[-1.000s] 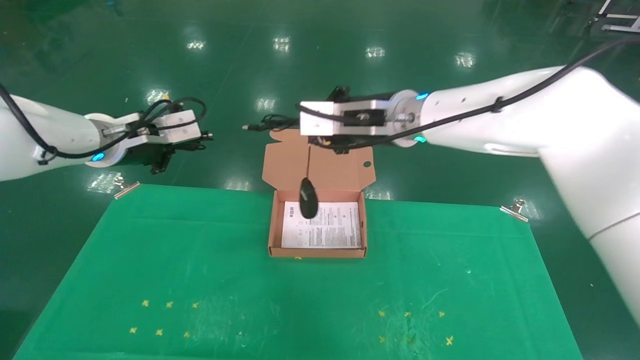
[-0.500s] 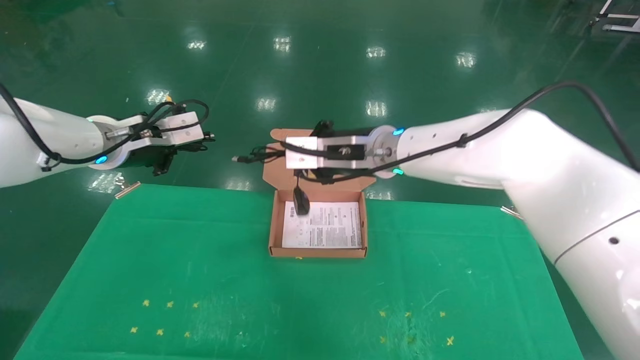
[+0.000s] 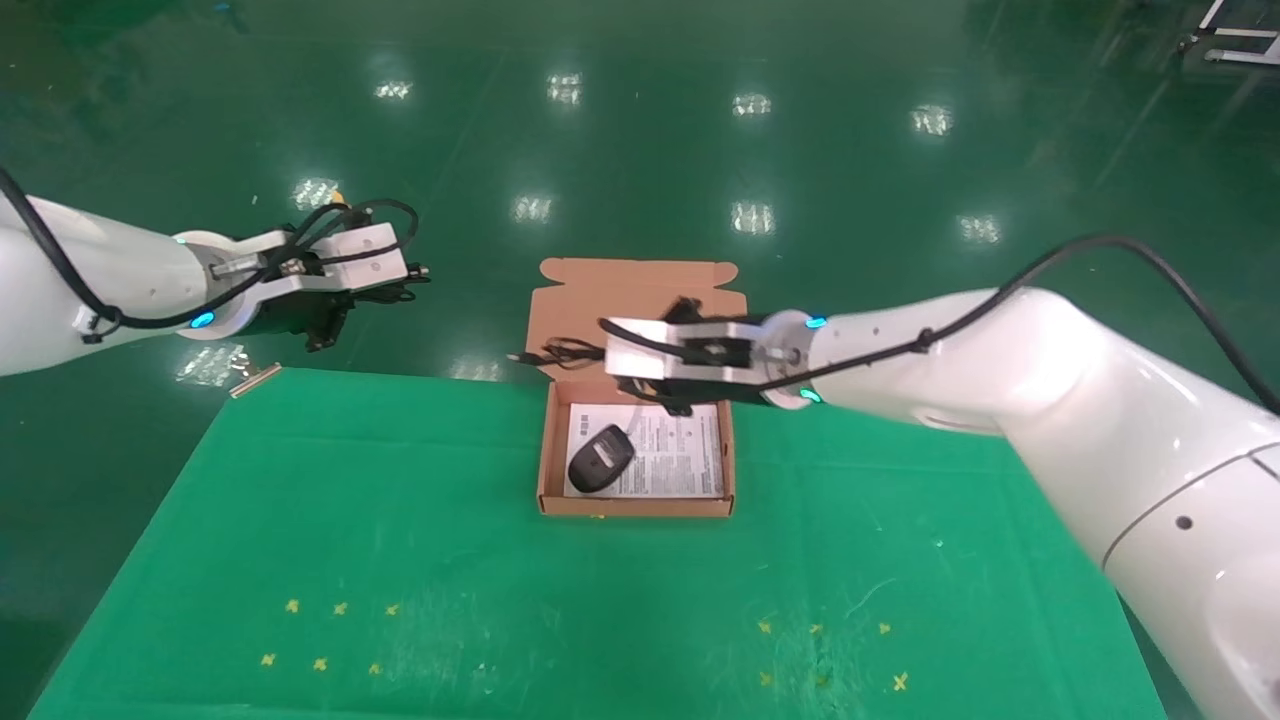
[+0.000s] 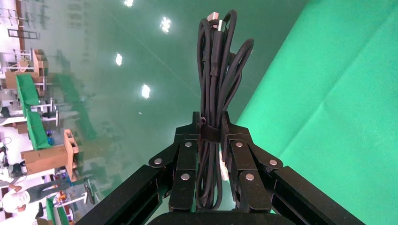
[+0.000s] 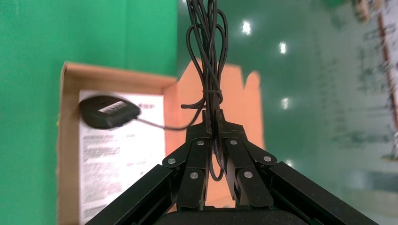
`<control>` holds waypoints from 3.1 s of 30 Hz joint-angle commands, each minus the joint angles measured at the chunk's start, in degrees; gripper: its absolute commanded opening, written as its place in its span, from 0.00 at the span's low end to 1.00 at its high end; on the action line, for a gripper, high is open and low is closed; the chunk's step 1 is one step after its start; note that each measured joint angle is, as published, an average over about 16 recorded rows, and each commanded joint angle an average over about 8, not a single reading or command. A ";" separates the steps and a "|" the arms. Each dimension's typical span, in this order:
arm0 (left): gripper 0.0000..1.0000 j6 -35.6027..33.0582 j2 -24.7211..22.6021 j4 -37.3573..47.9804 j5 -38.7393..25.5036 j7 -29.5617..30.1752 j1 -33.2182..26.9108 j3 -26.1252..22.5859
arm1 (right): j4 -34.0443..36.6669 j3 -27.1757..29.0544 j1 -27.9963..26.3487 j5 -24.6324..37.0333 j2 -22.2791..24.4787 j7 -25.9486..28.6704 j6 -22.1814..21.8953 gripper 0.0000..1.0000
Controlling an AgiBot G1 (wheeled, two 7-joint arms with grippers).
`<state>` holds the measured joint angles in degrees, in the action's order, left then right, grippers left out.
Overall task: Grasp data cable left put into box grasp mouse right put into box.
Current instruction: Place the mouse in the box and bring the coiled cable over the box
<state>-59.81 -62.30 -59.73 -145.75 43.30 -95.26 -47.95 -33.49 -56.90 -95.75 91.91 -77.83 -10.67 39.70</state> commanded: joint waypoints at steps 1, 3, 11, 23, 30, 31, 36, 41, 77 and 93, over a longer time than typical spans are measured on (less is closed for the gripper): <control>0.00 -0.01 0.00 -0.02 -0.01 0.02 0.01 0.00 | 1.16 -0.88 0.24 -0.85 0.17 0.40 -0.51 0.00; 0.00 -0.01 0.01 -0.03 -0.01 0.02 0.01 0.00 | 2.67 -1.41 0.77 -1.47 0.21 0.83 -0.76 0.00; 0.00 -0.02 0.01 -0.05 -0.02 0.03 0.01 0.00 | 6.49 -3.12 3.68 -4.75 -0.19 2.75 -2.61 0.00; 0.00 -0.03 0.02 -0.06 -0.03 0.03 0.02 0.00 | 6.59 -7.00 6.29 -10.52 -0.51 3.86 -6.15 0.67; 0.00 -0.04 0.00 -0.07 -0.02 0.03 0.05 0.01 | 6.65 -7.85 6.37 -11.02 -0.23 3.86 -6.20 1.00; 0.00 -0.02 -0.04 -0.07 0.01 0.02 0.08 0.00 | 6.41 -7.82 6.39 -11.06 -0.05 3.87 -6.17 1.00; 0.00 0.79 -0.88 -0.05 0.68 -0.30 0.93 -0.18 | 4.86 -8.00 6.43 -11.17 1.39 4.23 -6.14 1.00; 0.00 3.64 -2.77 0.69 2.58 -1.92 3.00 -0.61 | 2.84 -8.18 5.95 -10.78 3.94 4.91 -6.37 1.00; 0.28 31.16 -16.46 18.21 29.10 -15.85 8.89 -21.87 | -29.88 -14.13 0.49 9.28 29.63 34.23 -5.23 1.00; 1.00 31.57 -16.27 17.60 30.89 -16.03 8.39 -23.62 | -30.90 -14.40 0.40 10.52 29.98 35.57 -5.16 1.00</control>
<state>-28.18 -78.23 -42.58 -114.53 27.39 -86.89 -71.63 -64.46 -71.31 -95.36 102.51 -47.82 24.95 34.53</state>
